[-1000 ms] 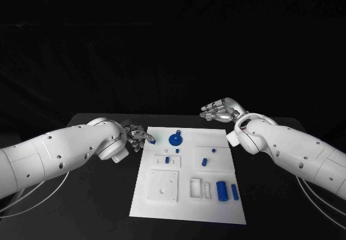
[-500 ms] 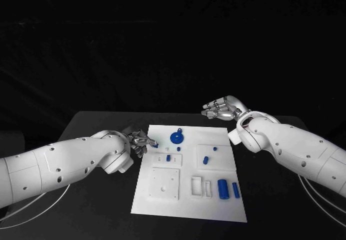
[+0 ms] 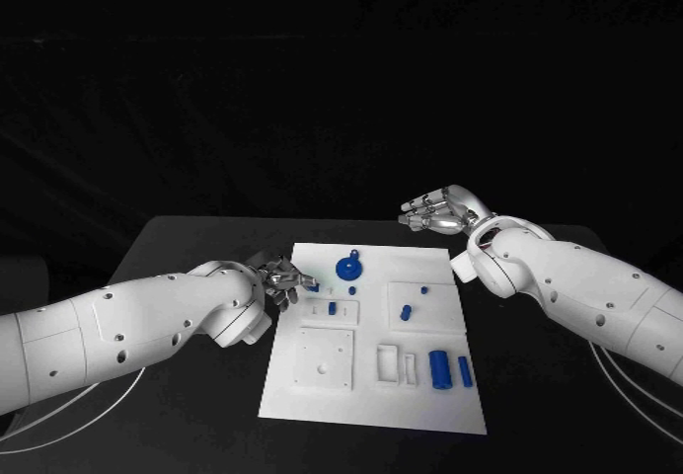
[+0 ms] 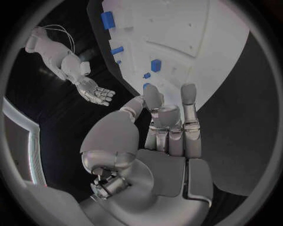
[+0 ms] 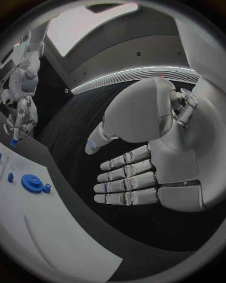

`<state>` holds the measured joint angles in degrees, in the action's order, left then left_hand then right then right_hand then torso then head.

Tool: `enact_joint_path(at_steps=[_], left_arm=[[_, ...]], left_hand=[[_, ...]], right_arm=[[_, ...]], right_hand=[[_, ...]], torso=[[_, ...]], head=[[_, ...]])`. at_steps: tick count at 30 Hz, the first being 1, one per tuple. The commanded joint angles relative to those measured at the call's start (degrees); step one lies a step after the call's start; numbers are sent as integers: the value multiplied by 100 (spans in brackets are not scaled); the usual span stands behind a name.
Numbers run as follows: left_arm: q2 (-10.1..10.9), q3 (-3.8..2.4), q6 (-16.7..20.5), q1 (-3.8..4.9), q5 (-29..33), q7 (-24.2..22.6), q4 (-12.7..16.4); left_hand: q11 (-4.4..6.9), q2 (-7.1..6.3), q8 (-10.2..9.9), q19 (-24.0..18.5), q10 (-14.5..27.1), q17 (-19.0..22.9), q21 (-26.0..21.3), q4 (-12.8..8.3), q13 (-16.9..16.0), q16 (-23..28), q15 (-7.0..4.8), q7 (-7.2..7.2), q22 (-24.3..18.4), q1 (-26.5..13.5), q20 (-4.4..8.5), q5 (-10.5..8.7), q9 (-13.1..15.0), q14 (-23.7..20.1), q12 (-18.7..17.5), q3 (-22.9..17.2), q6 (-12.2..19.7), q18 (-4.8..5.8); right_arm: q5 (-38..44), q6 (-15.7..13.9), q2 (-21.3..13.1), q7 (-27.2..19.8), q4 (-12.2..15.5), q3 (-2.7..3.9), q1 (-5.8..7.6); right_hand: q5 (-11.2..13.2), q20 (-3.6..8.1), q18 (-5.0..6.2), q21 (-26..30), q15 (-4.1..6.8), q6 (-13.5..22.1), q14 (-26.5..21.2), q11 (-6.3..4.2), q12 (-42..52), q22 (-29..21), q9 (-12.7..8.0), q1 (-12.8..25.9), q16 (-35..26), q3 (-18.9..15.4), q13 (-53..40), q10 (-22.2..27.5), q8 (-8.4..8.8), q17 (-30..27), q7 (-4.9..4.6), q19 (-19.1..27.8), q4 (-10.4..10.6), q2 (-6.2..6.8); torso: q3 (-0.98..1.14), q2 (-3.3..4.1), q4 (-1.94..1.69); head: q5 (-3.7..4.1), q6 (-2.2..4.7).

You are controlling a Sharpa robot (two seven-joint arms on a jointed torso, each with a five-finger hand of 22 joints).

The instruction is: Assemble the parts on the task board

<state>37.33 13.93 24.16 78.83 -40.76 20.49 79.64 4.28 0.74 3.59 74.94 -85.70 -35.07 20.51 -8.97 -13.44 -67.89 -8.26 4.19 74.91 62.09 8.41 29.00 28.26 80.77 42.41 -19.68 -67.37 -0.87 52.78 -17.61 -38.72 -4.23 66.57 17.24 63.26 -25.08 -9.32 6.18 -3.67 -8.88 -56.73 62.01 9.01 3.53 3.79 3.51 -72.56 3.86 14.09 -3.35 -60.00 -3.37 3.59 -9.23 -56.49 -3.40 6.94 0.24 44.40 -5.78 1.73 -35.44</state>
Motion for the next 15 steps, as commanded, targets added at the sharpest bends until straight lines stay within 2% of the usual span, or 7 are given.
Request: enact_joint_path(at_steps=[1,15], left_arm=[[-22,-1,-145,-32,21,162,24],[-95,-1,-549,-105,-253,337,-121]], left_hand=[[203,38,26,22,-106,-5,39,-8,-5,16,0,-639,110,0,5,26,1067,22,14,-18,-1064,-14],[199,46,27,11,-105,-17,43,-21,-9,13,5,-638,108,-10,-2,21,1080,18,18,-15,-1062,-16]], right_arm=[[-7,43,-9,-49,10,3,-3],[-9,48,-11,-48,13,3,-3]], right_hand=[[-33,3,99,-25,5,34,-36,0,-17,-7,-7,-49,-26,-9,5,36,-8,-6,5,31,-2,1],[-33,3,99,-25,5,34,-36,0,-17,-7,-7,-49,-26,-9,5,36,-8,-6,5,31,-2,1]], torso=[[-3,3,-3],[-3,10,0]], head=[[10,-13],[7,-29]])
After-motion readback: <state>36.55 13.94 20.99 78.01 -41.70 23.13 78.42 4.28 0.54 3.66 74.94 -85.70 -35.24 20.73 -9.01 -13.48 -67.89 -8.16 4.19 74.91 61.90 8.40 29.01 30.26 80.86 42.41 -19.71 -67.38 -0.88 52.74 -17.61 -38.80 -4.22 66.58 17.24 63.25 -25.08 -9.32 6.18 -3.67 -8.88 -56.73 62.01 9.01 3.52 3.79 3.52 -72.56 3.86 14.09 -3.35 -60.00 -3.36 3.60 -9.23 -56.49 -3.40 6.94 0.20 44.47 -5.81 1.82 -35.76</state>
